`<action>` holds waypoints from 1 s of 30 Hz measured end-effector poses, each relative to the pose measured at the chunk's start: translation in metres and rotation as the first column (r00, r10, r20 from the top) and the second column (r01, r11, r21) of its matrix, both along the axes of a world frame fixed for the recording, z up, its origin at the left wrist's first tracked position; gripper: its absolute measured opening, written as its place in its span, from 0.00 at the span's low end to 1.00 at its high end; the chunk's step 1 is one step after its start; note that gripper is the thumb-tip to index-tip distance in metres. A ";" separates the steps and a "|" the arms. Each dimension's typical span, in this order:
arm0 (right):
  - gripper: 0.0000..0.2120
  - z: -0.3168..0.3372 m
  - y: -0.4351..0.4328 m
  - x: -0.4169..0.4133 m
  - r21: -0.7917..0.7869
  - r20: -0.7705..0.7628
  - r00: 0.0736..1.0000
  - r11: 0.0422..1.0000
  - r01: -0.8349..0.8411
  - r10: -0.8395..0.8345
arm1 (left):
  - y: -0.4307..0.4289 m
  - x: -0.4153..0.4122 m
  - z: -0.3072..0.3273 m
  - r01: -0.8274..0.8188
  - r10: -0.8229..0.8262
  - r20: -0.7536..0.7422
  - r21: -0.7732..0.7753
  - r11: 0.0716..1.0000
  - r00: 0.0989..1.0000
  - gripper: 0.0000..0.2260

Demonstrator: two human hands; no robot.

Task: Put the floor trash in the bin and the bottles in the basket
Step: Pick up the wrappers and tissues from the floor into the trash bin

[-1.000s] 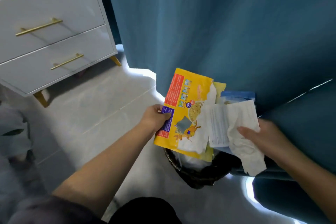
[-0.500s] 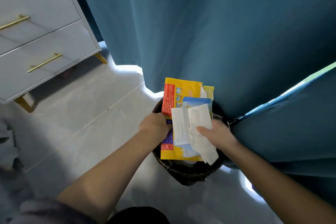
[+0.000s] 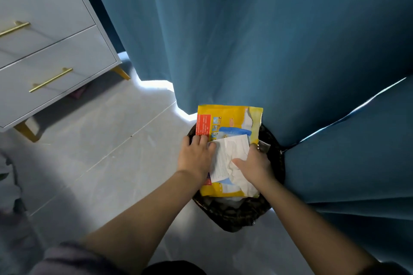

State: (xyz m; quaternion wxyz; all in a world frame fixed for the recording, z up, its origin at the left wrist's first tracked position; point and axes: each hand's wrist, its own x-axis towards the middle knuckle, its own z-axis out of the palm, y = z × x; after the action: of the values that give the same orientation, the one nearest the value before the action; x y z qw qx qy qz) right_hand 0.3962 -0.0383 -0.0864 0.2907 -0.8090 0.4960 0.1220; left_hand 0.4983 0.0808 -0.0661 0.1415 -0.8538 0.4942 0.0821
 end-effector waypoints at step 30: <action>0.27 0.036 -0.009 -0.005 -0.364 -0.270 0.916 0.849 -0.383 0.298 | 0.028 0.046 0.014 -0.730 0.562 -0.809 0.277 0.625 0.174 0.07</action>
State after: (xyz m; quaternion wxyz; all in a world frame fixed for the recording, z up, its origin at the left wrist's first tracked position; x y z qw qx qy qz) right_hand 0.3910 -0.0475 -0.0508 0.0361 -0.9102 0.3854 0.1473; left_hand 0.5447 0.1085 -0.0523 -0.2401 -0.8325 0.0894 0.4913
